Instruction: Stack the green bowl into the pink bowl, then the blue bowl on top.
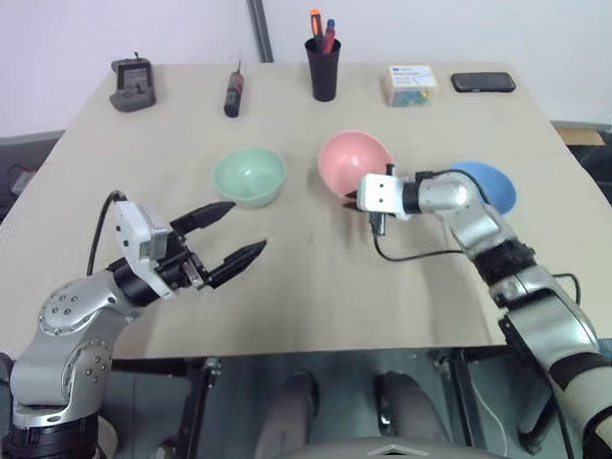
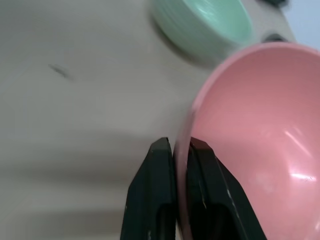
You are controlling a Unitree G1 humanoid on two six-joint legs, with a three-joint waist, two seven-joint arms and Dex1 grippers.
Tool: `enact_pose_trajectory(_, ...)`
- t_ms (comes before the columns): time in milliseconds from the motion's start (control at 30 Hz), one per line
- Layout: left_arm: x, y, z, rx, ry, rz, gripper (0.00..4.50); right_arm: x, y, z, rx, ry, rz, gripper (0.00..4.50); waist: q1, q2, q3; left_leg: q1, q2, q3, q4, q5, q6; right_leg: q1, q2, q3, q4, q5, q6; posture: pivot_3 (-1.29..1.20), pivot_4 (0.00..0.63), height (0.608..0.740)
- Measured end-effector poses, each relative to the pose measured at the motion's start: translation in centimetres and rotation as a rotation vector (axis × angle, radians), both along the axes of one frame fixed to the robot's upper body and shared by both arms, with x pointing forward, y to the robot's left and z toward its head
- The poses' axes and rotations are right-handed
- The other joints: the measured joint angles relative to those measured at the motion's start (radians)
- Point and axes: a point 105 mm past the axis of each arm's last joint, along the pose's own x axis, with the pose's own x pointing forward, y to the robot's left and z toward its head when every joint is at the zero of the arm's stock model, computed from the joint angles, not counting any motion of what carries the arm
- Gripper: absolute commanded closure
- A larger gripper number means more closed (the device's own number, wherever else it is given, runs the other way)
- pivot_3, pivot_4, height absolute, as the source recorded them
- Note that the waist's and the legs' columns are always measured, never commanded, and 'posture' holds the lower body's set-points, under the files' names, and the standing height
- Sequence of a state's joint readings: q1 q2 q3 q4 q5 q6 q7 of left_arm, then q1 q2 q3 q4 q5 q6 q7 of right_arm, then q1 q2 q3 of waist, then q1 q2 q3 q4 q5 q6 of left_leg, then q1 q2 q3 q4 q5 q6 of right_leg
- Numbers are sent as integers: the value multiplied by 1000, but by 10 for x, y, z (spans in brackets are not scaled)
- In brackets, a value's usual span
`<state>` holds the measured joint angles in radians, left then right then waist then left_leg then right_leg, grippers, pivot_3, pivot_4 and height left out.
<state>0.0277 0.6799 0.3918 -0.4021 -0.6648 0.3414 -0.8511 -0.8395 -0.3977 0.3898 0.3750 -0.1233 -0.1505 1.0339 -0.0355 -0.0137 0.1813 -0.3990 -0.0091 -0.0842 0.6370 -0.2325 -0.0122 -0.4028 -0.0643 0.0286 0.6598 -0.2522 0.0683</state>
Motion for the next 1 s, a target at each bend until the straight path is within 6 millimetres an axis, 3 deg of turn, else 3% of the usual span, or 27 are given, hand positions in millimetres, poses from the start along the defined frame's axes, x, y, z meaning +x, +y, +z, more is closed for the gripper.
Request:
enact_pose_trajectory(100,20,18,-2,13,-11,143,0,-43,12,-20,-48,127,88,4360,-1,0,0,0,0,0,1,0,0,0,0,0,2,0,0,0,150,740)
enact_pose_trajectory(233,28,24,1,30,-38,200,0,-58,18,-24,-64,193,88,4360,-4,0,0,1,0,0,2,0,0,0,0,0,3,0,0,0,150,740)
enact_pose_trajectory(267,29,24,2,36,-42,206,0,-60,19,-24,-65,204,86,3870,-5,0,0,1,0,0,2,0,0,0,0,0,3,0,0,0,150,740)
enact_pose_trajectory(333,30,24,4,40,-55,203,0,-59,20,-27,-73,217,65,3465,-4,0,0,1,0,-1,2,0,-1,0,0,-1,3,0,0,0,150,740)
enact_pose_trajectory(433,32,22,6,47,-67,200,0,-58,20,-31,-85,236,37,2146,-4,0,0,1,0,-1,2,0,-1,0,0,0,3,0,0,0,150,740)
enact_pose_trajectory(467,33,21,8,49,-73,198,0,-56,19,-33,-88,236,25,2023,-3,-1,0,1,-1,-1,2,0,-1,0,0,-1,2,0,0,0,150,740)
enact_pose_trajectory(500,35,21,11,53,-78,201,0,-55,17,-35,-92,253,6,1403,-2,-1,0,0,-1,-1,2,0,-1,0,0,-1,2,0,0,0,150,740)
enact_pose_trajectory(600,39,19,15,57,-80,206,0,-54,11,-37,-89,290,-21,527,-3,-1,0,0,-1,-1,2,0,-1,0,0,-1,2,0,0,0,150,740)
enact_pose_trajectory(633,41,19,16,72,-76,206,0,-54,9,-37,-71,310,-33,12,-2,-1,0,0,-1,-1,2,0,-1,0,0,-1,2,0,0,0,150,740)
enact_pose_trajectory(700,47,19,16,150,-72,241,0,-53,5,-25,18,322,-60,12,-2,-1,0,0,-1,-2,1,0,-1,0,0,-1,3,0,0,0,150,740)
enact_pose_trajectory(833,67,22,21,384,-104,361,0,-53,-16,30,294,282,-103,12,-1,-1,0,0,-1,-2,1,0,-1,0,0,-2,2,0,0,0,150,740)
enact_pose_trajectory(1000,88,17,22,746,-66,330,0,-58,-46,43,399,294,-187,12,0,-1,0,0,-2,-2,1,0,0,0,0,-2,3,0,0,0,150,740)
